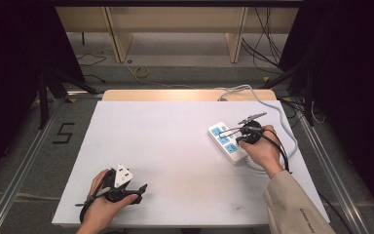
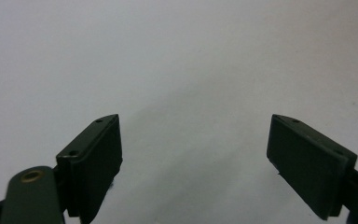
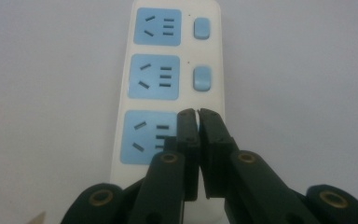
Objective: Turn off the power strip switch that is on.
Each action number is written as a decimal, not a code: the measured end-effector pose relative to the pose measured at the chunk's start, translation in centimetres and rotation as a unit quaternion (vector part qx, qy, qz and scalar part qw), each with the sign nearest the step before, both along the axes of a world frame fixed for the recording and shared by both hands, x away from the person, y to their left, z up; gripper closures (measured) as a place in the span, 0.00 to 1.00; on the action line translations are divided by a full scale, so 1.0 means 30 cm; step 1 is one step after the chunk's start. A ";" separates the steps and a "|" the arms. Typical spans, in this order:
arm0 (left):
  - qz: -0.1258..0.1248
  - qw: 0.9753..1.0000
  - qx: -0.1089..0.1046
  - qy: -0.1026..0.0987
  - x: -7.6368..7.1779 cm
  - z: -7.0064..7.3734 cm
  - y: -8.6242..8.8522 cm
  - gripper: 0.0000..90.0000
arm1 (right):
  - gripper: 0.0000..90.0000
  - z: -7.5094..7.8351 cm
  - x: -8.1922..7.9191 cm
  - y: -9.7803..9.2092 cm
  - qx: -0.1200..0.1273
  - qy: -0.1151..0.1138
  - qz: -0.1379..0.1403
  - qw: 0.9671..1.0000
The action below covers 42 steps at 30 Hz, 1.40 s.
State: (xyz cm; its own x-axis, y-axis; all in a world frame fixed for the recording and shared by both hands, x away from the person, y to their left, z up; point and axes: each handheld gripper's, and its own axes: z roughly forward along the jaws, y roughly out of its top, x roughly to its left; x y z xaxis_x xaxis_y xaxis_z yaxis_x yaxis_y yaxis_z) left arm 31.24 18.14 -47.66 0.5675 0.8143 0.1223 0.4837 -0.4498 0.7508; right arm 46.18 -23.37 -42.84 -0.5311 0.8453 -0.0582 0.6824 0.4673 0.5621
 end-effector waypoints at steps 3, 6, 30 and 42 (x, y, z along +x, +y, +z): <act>0.000 1.000 0.000 0.002 -0.001 0.000 -0.001 0.20 | 0.95 0.002 -0.018 -0.002 0.006 -0.003 0.006 1.000; 0.000 1.000 -0.002 0.002 -0.001 0.000 -0.001 0.20 | 0.93 0.005 -0.035 -0.003 0.011 -0.001 0.013 1.000; -0.002 1.000 -0.003 0.004 -0.002 -0.002 -0.005 0.20 | 0.63 0.000 -0.190 -0.021 0.071 -0.030 0.058 0.995; -0.004 1.000 -0.003 0.005 -0.004 -0.003 -0.008 0.20 | 0.57 -0.037 -0.284 -0.024 0.108 -0.046 0.079 0.990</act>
State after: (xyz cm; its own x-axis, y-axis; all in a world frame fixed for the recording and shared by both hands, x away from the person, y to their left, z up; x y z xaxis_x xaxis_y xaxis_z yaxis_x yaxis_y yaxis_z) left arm 31.12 17.89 -47.76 0.5749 0.8107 0.1109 0.4883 -0.4487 0.7485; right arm 37.65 -24.10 -43.94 -0.6588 0.7499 0.0599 0.5509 0.4266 0.7173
